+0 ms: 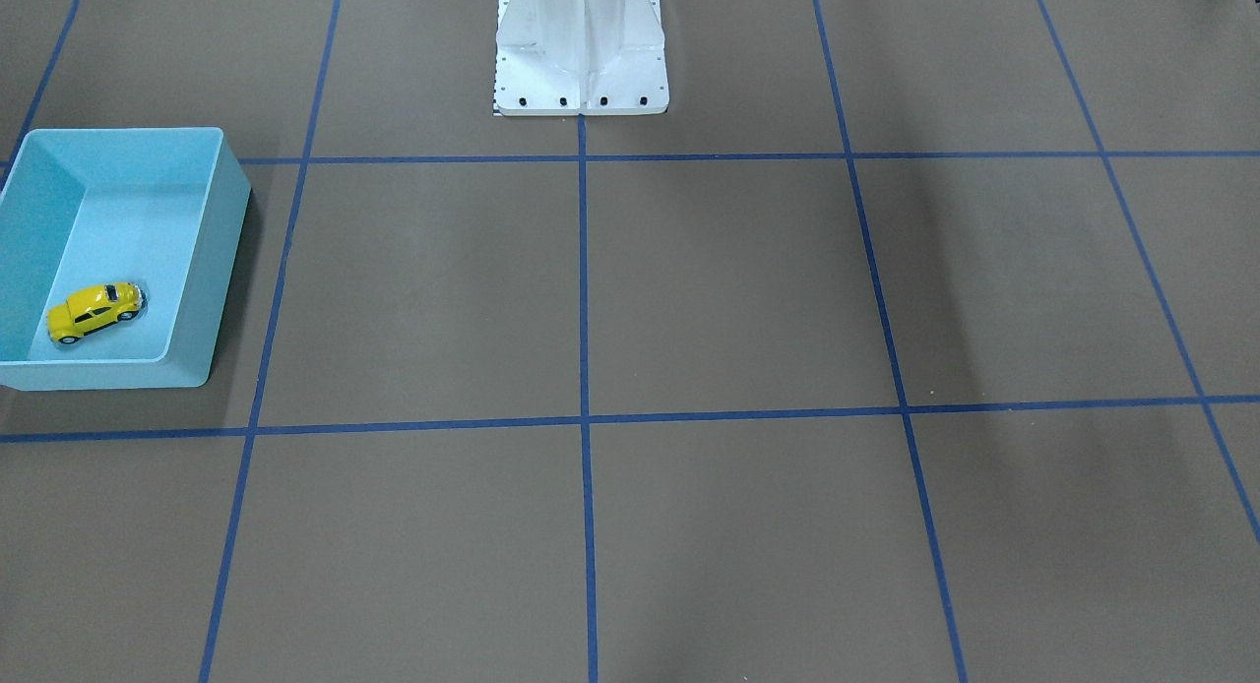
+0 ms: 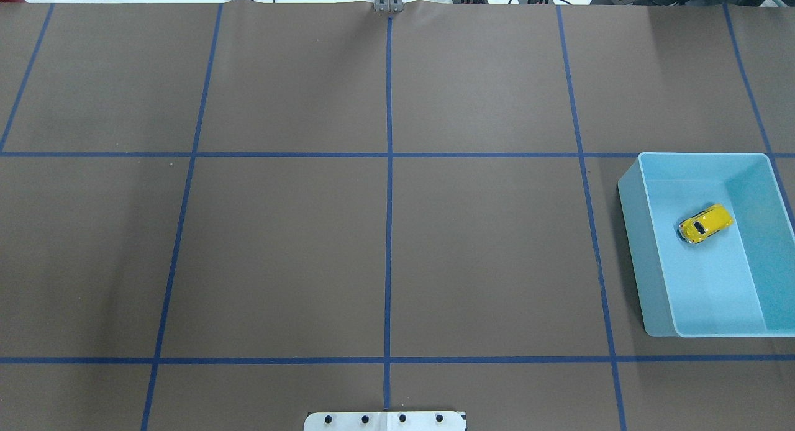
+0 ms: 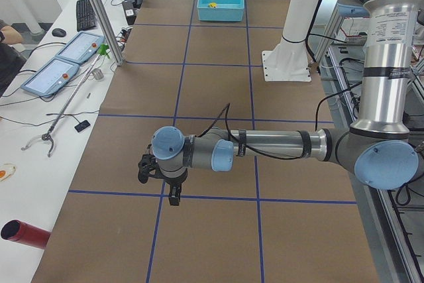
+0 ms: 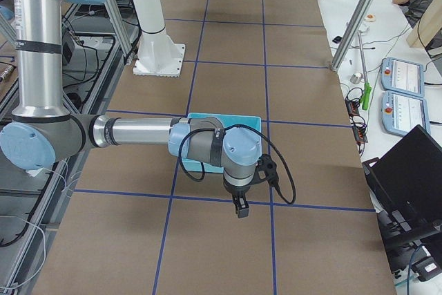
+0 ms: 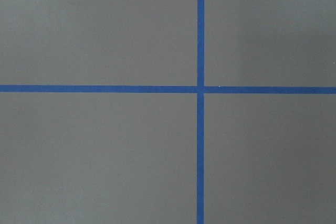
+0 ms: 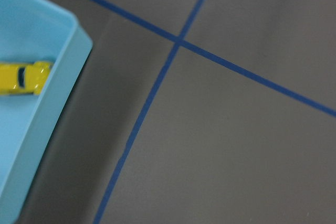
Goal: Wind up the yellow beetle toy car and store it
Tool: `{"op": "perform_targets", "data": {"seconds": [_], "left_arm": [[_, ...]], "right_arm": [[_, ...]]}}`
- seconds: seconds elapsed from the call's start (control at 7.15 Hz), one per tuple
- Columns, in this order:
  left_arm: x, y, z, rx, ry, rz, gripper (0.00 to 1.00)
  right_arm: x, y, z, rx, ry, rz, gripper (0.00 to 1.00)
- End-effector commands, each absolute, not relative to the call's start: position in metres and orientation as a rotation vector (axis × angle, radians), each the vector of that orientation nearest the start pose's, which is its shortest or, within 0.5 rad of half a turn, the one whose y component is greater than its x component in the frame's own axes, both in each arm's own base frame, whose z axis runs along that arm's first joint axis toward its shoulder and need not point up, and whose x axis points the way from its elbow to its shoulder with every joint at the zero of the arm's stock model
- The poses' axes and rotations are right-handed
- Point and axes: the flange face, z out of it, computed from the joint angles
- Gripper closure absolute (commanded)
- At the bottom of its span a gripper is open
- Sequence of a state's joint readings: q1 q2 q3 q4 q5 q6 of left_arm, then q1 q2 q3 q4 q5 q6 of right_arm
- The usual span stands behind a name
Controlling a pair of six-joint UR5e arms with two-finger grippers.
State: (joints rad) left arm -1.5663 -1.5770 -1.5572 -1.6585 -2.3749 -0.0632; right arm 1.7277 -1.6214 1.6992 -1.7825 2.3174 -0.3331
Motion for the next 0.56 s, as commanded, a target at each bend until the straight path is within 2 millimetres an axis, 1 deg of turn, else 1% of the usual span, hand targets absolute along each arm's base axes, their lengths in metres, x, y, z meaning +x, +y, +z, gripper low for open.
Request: {"op": "perform_targets", "data": {"seconds": [0.0, 0.14, 0.28, 0.42], "left_arm": [[-0.059, -0.5, 0.651, 0.046, 0.809, -0.031, 0.0], [-0.059, -0.5, 0.651, 0.045, 0.809, -0.032, 0.0], [-0.058, -0.501, 0.652, 0.046, 0.809, -0.03, 0.0], [-0.059, -0.5, 0.652, 0.045, 0.809, -0.034, 0.0]], "right_arm": [[0.14, -0.446, 0.657, -0.01, -0.758, 0.033, 0.0], [0.132, -0.449, 0.678, -0.016, -0.759, 0.016, 0.0], [0.121, -0.456, 0.678, 0.015, -0.749, -0.017, 0.0], [0.12, -0.451, 0.683, -0.001, -0.752, 0.007, 0.0]]}}
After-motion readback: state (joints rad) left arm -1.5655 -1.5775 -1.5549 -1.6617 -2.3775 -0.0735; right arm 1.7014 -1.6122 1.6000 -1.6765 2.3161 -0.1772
